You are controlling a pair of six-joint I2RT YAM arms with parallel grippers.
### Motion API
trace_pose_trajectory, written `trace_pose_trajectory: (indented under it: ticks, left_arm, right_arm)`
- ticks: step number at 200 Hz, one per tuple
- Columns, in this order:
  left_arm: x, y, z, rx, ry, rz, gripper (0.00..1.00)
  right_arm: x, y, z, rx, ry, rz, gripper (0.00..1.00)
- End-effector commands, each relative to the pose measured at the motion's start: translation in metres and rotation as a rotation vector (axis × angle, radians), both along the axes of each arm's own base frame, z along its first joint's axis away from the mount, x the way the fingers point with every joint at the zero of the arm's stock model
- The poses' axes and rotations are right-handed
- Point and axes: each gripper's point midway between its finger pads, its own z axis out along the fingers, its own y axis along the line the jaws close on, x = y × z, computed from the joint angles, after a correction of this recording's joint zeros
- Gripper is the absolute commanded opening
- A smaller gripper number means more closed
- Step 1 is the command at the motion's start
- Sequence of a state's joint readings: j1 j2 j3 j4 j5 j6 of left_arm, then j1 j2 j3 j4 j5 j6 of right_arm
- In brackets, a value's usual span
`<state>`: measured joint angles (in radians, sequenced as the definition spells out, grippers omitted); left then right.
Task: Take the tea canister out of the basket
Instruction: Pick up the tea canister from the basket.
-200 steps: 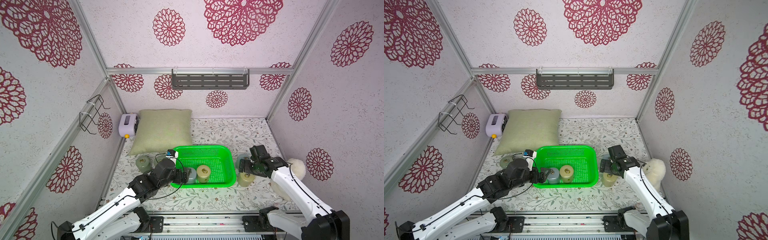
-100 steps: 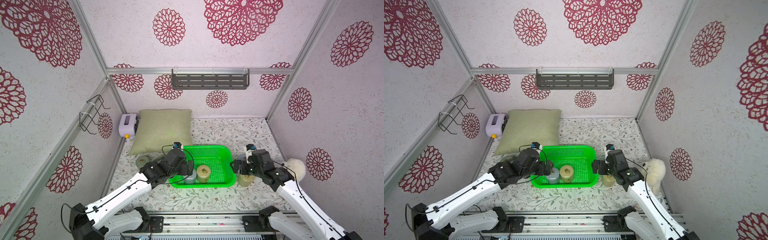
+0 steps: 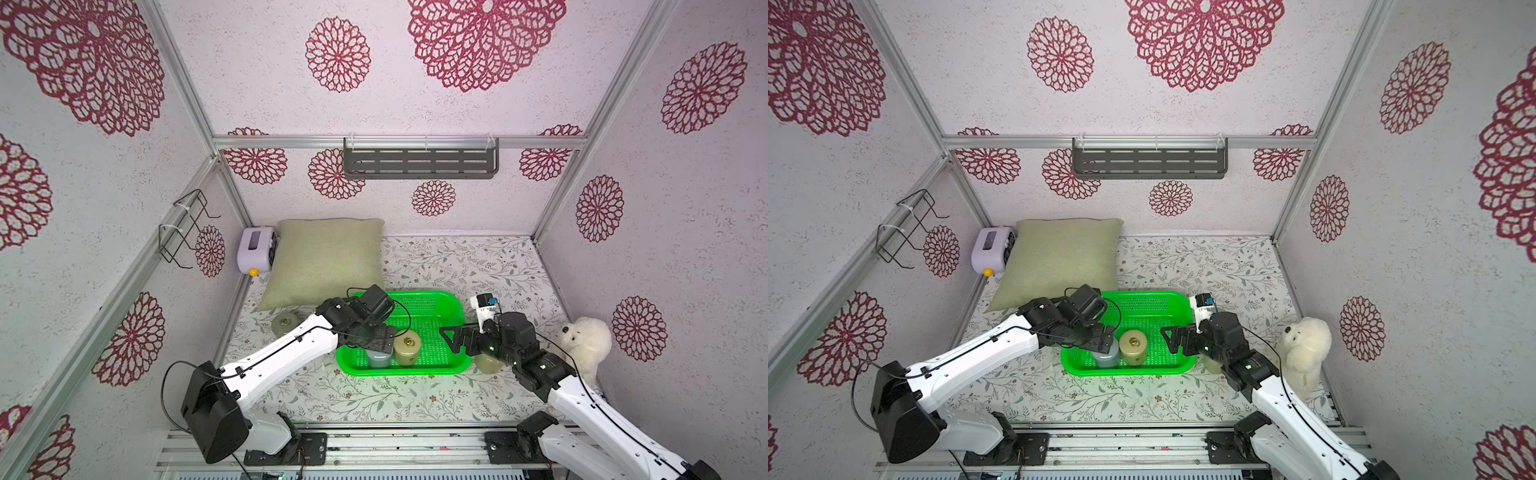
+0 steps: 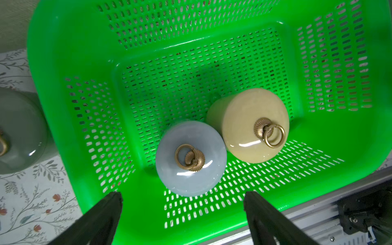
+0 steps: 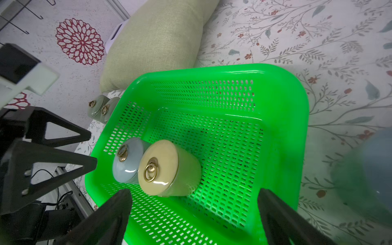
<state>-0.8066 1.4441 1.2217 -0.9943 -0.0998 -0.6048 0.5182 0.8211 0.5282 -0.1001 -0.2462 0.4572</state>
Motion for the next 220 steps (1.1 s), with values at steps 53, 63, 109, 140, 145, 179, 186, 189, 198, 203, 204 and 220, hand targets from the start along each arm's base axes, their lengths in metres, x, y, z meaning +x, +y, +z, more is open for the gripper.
trace_pose_trajectory:
  ticks: [53, 63, 109, 140, 145, 179, 186, 189, 198, 203, 204, 220]
  left_arm:
    - [-0.012, -0.014, -0.032, 0.05, 0.188, -0.068, 0.97]
    - [-0.012, -0.016, -0.034, 0.054, 0.202, -0.072, 0.97]
    - [-0.011, -0.02, -0.051, 0.09, 0.25, -0.083, 0.97]
    - [-0.009, -0.017, -0.059, 0.123, 0.263, -0.086, 0.97]
    - [-0.009, -0.017, -0.061, 0.127, 0.264, -0.087, 0.97]
    - [-0.008, -0.016, -0.074, 0.155, 0.285, -0.092, 0.97]
    - [-0.007, -0.016, -0.076, 0.157, 0.288, -0.094, 0.97]
    - [-0.006, -0.016, -0.077, 0.157, 0.287, -0.092, 0.97]
    - [-0.006, -0.018, -0.08, 0.153, 0.292, -0.095, 0.97]
    - [-0.005, -0.018, -0.081, 0.152, 0.292, -0.095, 0.97]
    - [-0.005, -0.018, -0.081, 0.152, 0.293, -0.095, 0.97]
    - [-0.003, -0.018, -0.085, 0.152, 0.297, -0.094, 0.97]
  right_arm:
    - [-0.008, 0.016, 0.018, 0.083, -0.112, 0.102, 0.99]
    - [-0.009, 0.015, 0.016, 0.079, -0.113, 0.105, 0.99]
    - [-0.012, 0.015, 0.009, 0.086, -0.112, 0.114, 0.99]
    - [-0.013, 0.015, 0.009, 0.088, -0.113, 0.115, 0.99]
    - [-0.013, 0.015, 0.009, 0.088, -0.113, 0.115, 0.99]
    - [-0.014, 0.016, 0.009, 0.097, -0.111, 0.122, 0.99]
    - [-0.014, 0.017, 0.009, 0.1, -0.11, 0.126, 0.99]
    - [-0.014, 0.018, 0.009, 0.102, -0.108, 0.128, 0.99]
    - [-0.015, 0.018, 0.009, 0.105, -0.105, 0.132, 0.99]
    - [-0.015, 0.019, 0.009, 0.108, -0.103, 0.136, 0.99]
    - [-0.015, 0.019, 0.009, 0.108, -0.103, 0.137, 0.99]
    - [-0.018, 0.022, 0.009, 0.121, -0.102, 0.154, 0.99]
